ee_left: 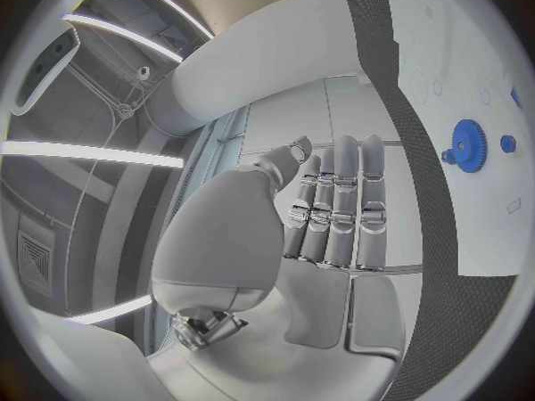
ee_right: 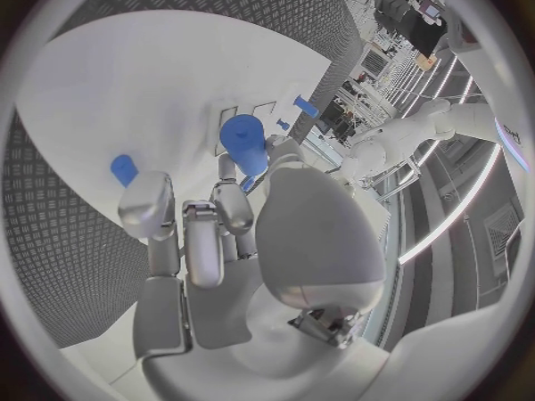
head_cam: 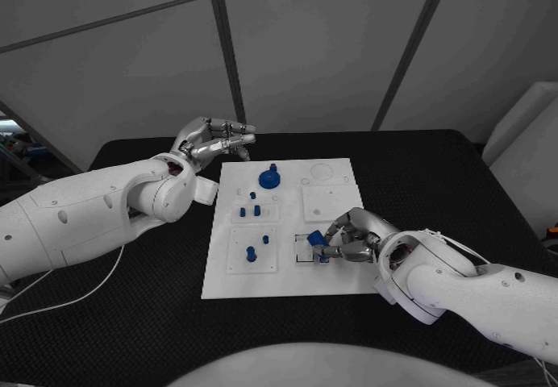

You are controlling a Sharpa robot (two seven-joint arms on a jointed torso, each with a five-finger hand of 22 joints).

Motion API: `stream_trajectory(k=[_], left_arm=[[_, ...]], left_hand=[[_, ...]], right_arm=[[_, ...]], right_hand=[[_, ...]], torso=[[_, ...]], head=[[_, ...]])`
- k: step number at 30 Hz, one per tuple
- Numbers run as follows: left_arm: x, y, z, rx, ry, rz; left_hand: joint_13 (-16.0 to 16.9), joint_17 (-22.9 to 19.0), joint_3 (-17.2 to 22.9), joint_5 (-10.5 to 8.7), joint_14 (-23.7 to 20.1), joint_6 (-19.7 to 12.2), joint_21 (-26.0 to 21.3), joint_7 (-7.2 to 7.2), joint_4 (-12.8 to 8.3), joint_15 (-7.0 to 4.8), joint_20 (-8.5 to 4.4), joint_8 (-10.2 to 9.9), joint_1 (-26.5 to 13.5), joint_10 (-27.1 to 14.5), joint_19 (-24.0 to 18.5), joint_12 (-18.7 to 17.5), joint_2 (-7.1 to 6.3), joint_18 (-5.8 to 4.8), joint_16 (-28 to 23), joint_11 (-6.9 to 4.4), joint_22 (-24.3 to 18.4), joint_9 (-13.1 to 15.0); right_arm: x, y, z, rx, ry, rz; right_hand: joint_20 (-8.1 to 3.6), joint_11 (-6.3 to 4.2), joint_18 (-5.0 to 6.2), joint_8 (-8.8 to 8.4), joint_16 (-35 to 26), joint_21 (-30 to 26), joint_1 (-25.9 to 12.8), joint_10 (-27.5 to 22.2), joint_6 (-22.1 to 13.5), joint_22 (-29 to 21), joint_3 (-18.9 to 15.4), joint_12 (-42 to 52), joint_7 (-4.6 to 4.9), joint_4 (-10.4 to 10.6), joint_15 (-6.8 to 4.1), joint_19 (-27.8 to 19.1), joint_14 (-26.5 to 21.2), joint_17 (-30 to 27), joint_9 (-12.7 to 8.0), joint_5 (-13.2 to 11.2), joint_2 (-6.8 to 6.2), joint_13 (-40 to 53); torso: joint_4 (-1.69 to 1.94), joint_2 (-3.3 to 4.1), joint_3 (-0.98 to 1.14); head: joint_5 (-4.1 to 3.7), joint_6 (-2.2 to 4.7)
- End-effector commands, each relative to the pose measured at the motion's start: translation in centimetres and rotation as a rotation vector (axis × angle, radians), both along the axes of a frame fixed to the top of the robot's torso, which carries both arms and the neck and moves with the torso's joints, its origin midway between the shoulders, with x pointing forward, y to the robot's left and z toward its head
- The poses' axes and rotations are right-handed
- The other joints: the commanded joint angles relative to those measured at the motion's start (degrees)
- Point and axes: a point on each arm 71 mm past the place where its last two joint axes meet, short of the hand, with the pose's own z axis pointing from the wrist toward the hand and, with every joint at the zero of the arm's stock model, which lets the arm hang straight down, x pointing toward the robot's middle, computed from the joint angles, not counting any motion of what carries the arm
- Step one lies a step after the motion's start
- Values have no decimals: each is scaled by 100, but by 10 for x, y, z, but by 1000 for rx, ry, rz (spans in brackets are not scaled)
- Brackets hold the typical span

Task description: Assemble the parts on the task board

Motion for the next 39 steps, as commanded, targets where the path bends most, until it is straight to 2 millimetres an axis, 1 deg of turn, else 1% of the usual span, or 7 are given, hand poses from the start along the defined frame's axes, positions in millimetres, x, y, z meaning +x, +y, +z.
stream_trajectory(k=[1, 13, 16, 18, 22, 29, 39], left_arm=[[0, -2, 1, -6, -2, -12], [0, -1, 1, -6, -2, -12], [0, -1, 1, -6, -2, -13], [0, -1, 1, -6, -1, -13], [0, -1, 1, -6, -1, -13], [0, -1, 1, -5, 1, -13], [0, 0, 1, -5, 2, -12]], left_hand=[[-8, -6, -17, -7, -2, -35, -19, -8, -14, 25, 2, 9, 3, -31, 30, 31, 39, -6, -32, 9, -9, -1], [-8, -6, -17, -7, -2, -35, -19, -8, -14, 25, 2, 9, 3, -31, 30, 31, 39, -6, -32, 9, -9, -1], [-8, -6, -17, -7, -2, -35, -19, -8, -14, 25, 2, 9, 3, -31, 30, 31, 39, -6, -32, 9, -9, -1], [-8, -6, -17, -7, -2, -35, -19, -8, -14, 25, 2, 9, 3, -31, 30, 31, 39, -6, -32, 9, -9, -1], [-10, -11, -17, -8, -5, -40, -23, -3, -23, 25, 0, 9, 11, -39, 35, 38, 43, -7, -36, 13, -12, -2], [-10, -11, -17, -8, -5, -40, -23, -3, -23, 25, 0, 9, 11, -39, 35, 38, 43, -7, -36, 13, -12, -2], [-11, -13, -19, -9, -6, -44, -25, -1, -23, 26, 0, 8, 9, -43, 36, 39, 42, -8, -37, 15, -13, -3]], right_arm=[[0, 7, 1, 22, -1, 19], [2, 14, -8, -42, 66, 71], [3, 13, -9, -51, 74, 70], [3, 14, -10, -52, 75, 69], [4, 16, -9, -46, 70, 65], [6, 15, -8, -33, 47, 43], [5, 14, -5, -12, 16, 39]], right_hand=[[-27, 0, -32, 18, 26, 31, -26, 49, 158, 3, 32, 27, -121, 4, -43, 11, 552, 1219, 80, -31, 52, 5], [-29, 5, -19, 34, -8, -17, -427, -7, 192, -74, -113, -91, -123, 7, -40, -36, 535, 1151, 111, -462, 77, -98], [-29, 2, -17, 47, -12, -27, -567, -4, 206, -83, -208, -103, -131, 3, -42, -41, 534, 1144, 130, -868, 83, -103], [-34, -2, -17, 62, -14, -31, -718, 7, 215, -83, -317, -100, -137, -1, -45, -39, 533, 1141, 151, -1464, 81, -94], [-33, 1, -16, 77, -17, -41, -910, 8, 199, -89, -437, -105, -137, 16, -45, -41, 533, 1137, 182, -2170, 44, -84], [-15, 30, 9, 58, -60, -136, -1286, -117, 102, -230, -409, -275, -105, 41, -23, -118, 513, 1060, 217, -3250, -247, -222], [-4, 39, 13, 60, -70, -158, -1395, -139, 86, -253, -343, -310, -97, 42, -13, -129, 510, 1046, 232, -3368, -279, -246]], torso=[[0, 6, 4], [-11, -7, 1], [-11, -1, 3], [-9, -3, 3], [-6, -4, 2], [-8, -7, 0], [-11, -8, 7]], head=[[9, -6], [33, -33], [39, -40], [39, -41], [40, -51], [50, -51], [55, -49]])
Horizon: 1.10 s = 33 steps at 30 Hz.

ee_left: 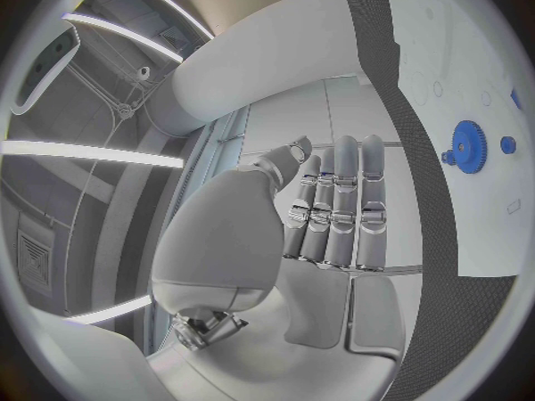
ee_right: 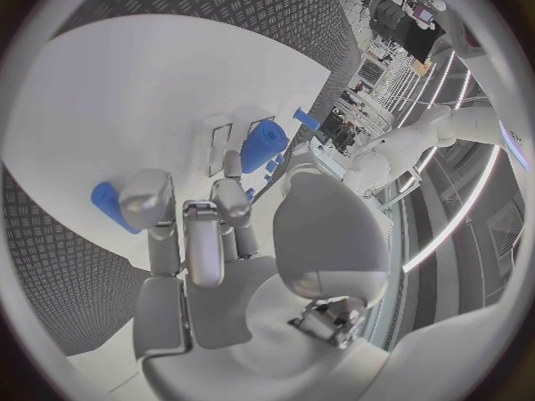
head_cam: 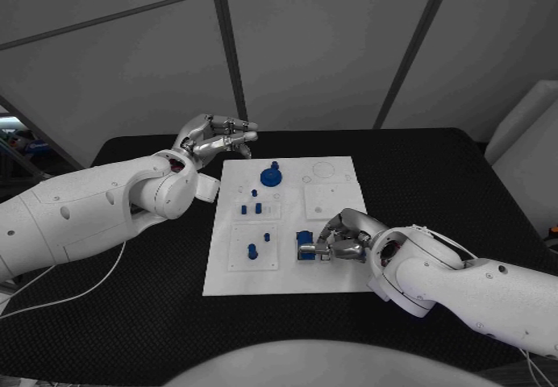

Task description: Assemble the parts on the task board

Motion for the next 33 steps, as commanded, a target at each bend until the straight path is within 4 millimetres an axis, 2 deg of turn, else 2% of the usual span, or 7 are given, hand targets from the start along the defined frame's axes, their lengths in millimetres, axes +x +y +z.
stream_trajectory(k=[1, 7, 8, 10, 12, 18, 33], left_arm=[[0, -1, 1, -5, -1, -10], [0, 0, 1, -5, -1, -9], [0, 0, 1, -5, -1, -9], [0, 0, 1, -5, -1, -10], [0, -1, 1, -5, -1, -10], [1, -1, 1, -6, -1, -12], [1, -2, 1, -6, 0, -13]], left_hand=[[-6, -7, -19, -9, -6, -44, -25, -1, -23, 26, 0, 8, 9, -43, 36, 39, 42, -8, -37, 14, -7, -3], [-7, -8, -21, -9, -7, -47, -26, 1, -22, 27, 0, 6, 6, -46, 36, 39, 43, -9, -38, 16, -8, -4], [-7, -8, -21, -9, -7, -47, -26, 1, -22, 27, 0, 6, 6, -46, 36, 39, 43, -9, -38, 16, -8, -4], [-7, -8, -21, -9, -7, -47, -26, 1, -22, 27, 0, 6, 6, -46, 36, 39, 43, -9, -38, 16, -8, -4], [-7, -8, -21, -9, -7, -47, -26, 1, -22, 27, 0, 6, 6, -46, 36, 39, 43, -9, -38, 16, -8, -4], [-7, -8, -21, -9, -7, -47, -26, 1, -22, 27, 0, 6, 6, -46, 36, 39, 43, -9, -38, 16, -8, -4], [-8, -11, -22, -9, -7, -53, -30, 5, -17, 30, 2, 5, 0, -52, 37, 42, 49, -10, -40, 19, -11, -5]], right_arm=[[-1, 1, 4, 23, -33, 2], [-4, 0, 7, 36, -45, 16], [-4, 0, 8, 36, -47, 18], [-4, -2, 8, 31, -57, 25], [-4, -3, 8, 27, -63, 33], [-4, -3, 7, 14, -62, 51], [5, 1, -1, -22, -40, 50]], right_hand=[[-1, -3, 12, -14, -27, -16, -29, -26, -22, 13, 59, -14, -7, 0, 8, -19, 488, 1047, 12, 49, 48, 21], [-3, -10, 11, 3, -27, -11, -4, 9, 1, 27, 105, 25, -16, -6, 3, -10, 490, 1049, 25, 144, 108, 62], [-5, -15, 10, 14, -22, -8, 74, 23, 13, 35, 146, 39, -22, -19, -1, -4, 492, 1059, 33, 234, 160, 77], [-24, -44, 7, 64, -14, 4, 603, 65, 72, 60, 336, 83, -55, -214, -25, 15, 497, 1077, 64, 621, 397, 125], [-37, -66, 4, 105, -9, 12, 910, 96, 112, 75, 423, 117, -76, -362, -43, 25, 500, 1087, 88, 709, 475, 163], [-66, -101, -6, 169, 5, 37, 1298, 169, 159, 127, 533, 196, -112, -579, -72, 53, 506, 1115, 126, 618, 568, 251], [-88, -132, -13, 212, 12, 58, 1388, 265, 213, 167, 590, 302, -150, -610, -96, 76, 510, 1131, 145, 612, 710, 365]], torso=[[-2, 1, 5], [-6, -4, 7], [-4, -4, 9], [-6, -5, 10], [-4, -6, 4], [4, 0, 5], [3, 9, 6]], head=[[5, 1], [4, 6], [2, 6], [1, 6], [-3, 8], [-12, 11], [1, -20]])
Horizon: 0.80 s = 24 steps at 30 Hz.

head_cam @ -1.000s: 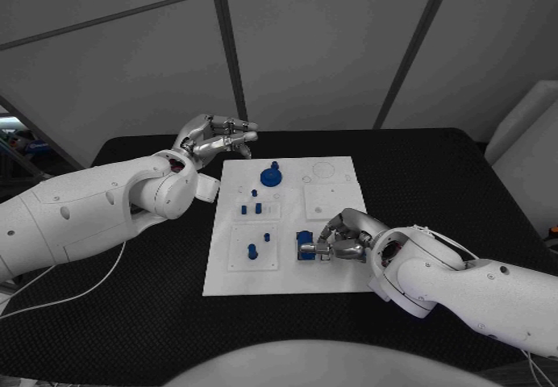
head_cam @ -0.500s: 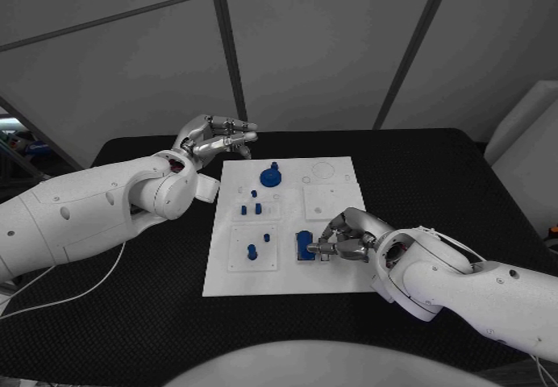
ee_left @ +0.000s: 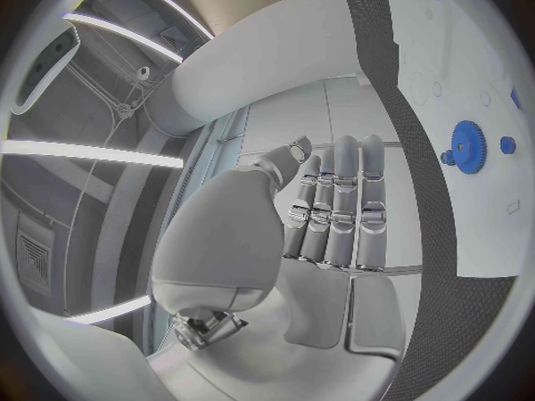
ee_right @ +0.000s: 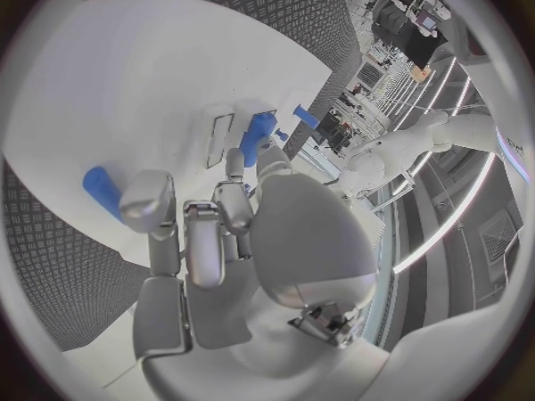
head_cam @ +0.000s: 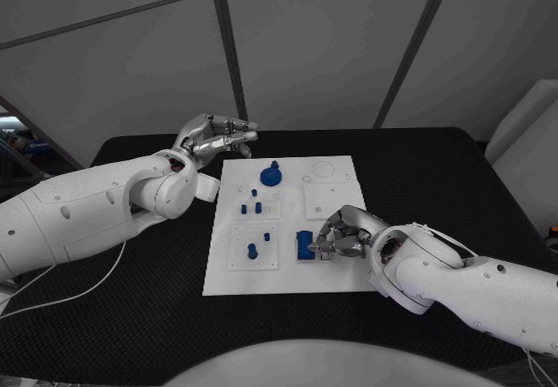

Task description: Assemble the parts on the task board

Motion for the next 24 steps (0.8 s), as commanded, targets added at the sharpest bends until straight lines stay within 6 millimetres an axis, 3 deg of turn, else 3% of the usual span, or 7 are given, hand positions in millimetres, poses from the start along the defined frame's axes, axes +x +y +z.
stream_trajectory(k=[1, 8, 15, 24], left_arm=[[0, -1, 1, -6, -2, -11], [0, -1, 1, -6, -1, -11], [0, -1, 1, -6, -1, -11], [0, 0, 0, -5, 1, -10]], left_hand=[[-9, -5, -22, -9, -7, -53, -30, 5, -17, 30, 2, 5, 0, -32, 37, 18, 49, -10, -40, -1, -5, -5], [-9, -5, -22, -9, -7, -53, -30, 5, -17, 30, 2, 5, 0, -32, 37, 18, 49, -10, -40, -1, -5, -5], [-10, -7, -23, -9, -8, -56, -35, 7, -11, 33, 3, 4, -7, -37, 37, 21, 57, -11, -41, 1, -8, -5], [-10, -7, -23, -9, -8, -56, -35, 7, -11, 33, 3, 4, -7, -37, 37, 21, 57, -11, -41, 1, -8, -5]], right_arm=[[0, 2, -2, -27, 14, 28], [-1, 4, -3, -51, 24, 51], [-2, -2, 5, 18, -39, 27], [-4, -34, 25, 102, -135, -3]], right_hand=[[-17, -1, -14, 30, 12, 36, 33, 49, 29, 2, 25, 14, -6, -32, -57, 3, 511, 1131, 6, -3, 42, 1], [-33, -15, -13, 41, 8, 25, 185, 50, 32, -9, 20, 2, -18, -155, -71, -6, 510, 1126, 12, -121, -15, 0], [-37, -12, -6, 35, -9, 2, 188, 37, 24, -48, 18, -24, -13, -159, -72, -25, 502, 1094, 7, -39, 4, -21], [6, 82, -7, -243, -2, -18, 155, -28, -227, -71, -1, -128, 112, -113, -4, -39, 506, 1112, -139, 169, 69, -102]], torso=[[-3, 2, 2], [-10, -4, 4], [-13, -12, 7], [-16, -21, -2]], head=[[8, -12], [13, -29], [-5, -19], [-57, 53]])
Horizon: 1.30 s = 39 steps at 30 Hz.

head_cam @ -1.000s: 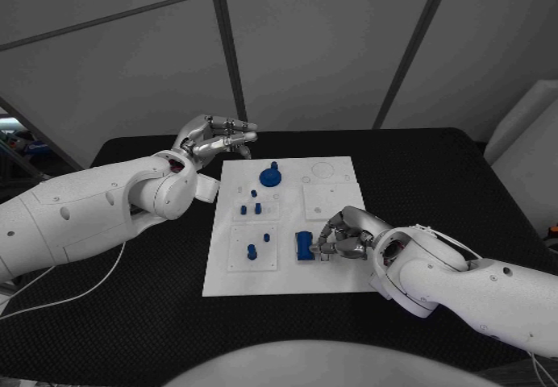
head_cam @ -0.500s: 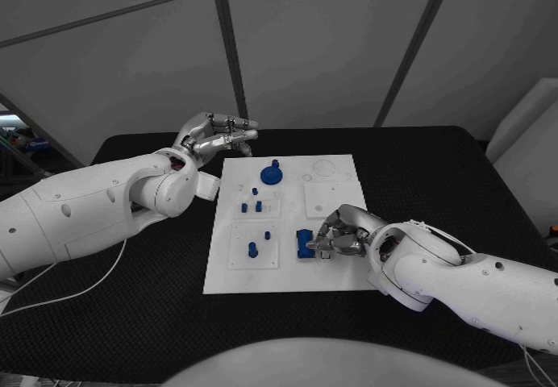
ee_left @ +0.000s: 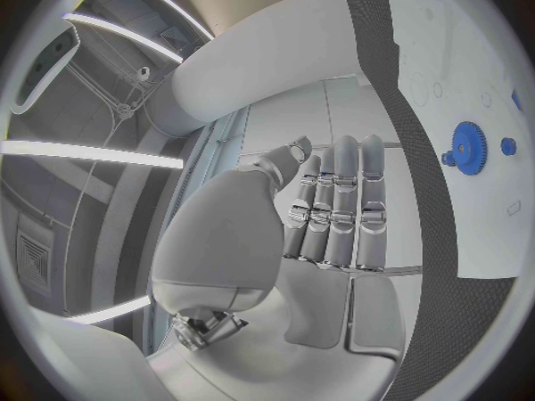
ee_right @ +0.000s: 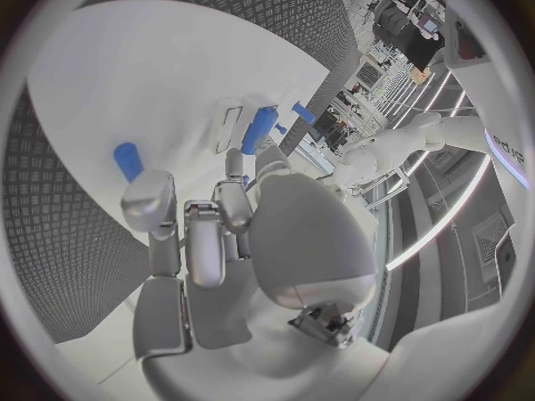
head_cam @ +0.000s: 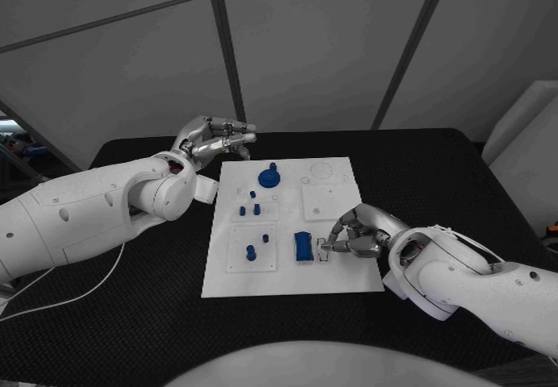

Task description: Assemble the parts on the task board

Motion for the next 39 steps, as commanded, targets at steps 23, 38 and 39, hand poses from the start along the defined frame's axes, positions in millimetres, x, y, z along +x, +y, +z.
stream_trajectory(k=[23, 38, 39], left_arm=[[0, -3, -1, -8, -2, -12], [-1, -1, -1, -7, -1, -11], [-1, -1, -1, -7, -1, -11]], left_hand=[[-5, -10, -27, -10, -7, -39, -39, -13, -5, 35, 5, 4, -16, -40, 38, 25, 60, -13, -19, 3, -13, -6], [-5, -10, -27, -10, -7, -39, -39, -13, -5, 35, 5, 4, -16, -40, 38, 25, 60, -13, -19, 3, -13, -6], [-5, -10, -27, -10, -7, -39, -39, -13, -5, 35, 5, 4, -16, -40, 38, 25, 60, -13, -19, 3, -13, -6]], right_arm=[[16, -62, 7, -216, -110, -43], [17, -52, -8, -274, -47, -22], [17, -52, -8, -279, -48, -21]], right_hand=[[79, 81, -6, -520, -27, -13, -198, 47, 320, 39, -158, -152, 21, 203, 70, -1, 495, 1075, -428, 147, 40, -65], [66, 59, -2, -530, -33, -30, -237, 46, 445, 19, -210, -189, -11, 268, 54, -11, 493, 1067, -444, 174, 5, -83], [64, 56, -2, -526, -33, -31, -235, 46, 457, 18, -211, -191, -16, 269, 52, -12, 493, 1066, -441, 176, 3, -83]], torso=[[12, 10, -4], [3, 13, -5], [2, 12, -5]], head=[[-265, 38], [-246, -8], [-245, -10]])
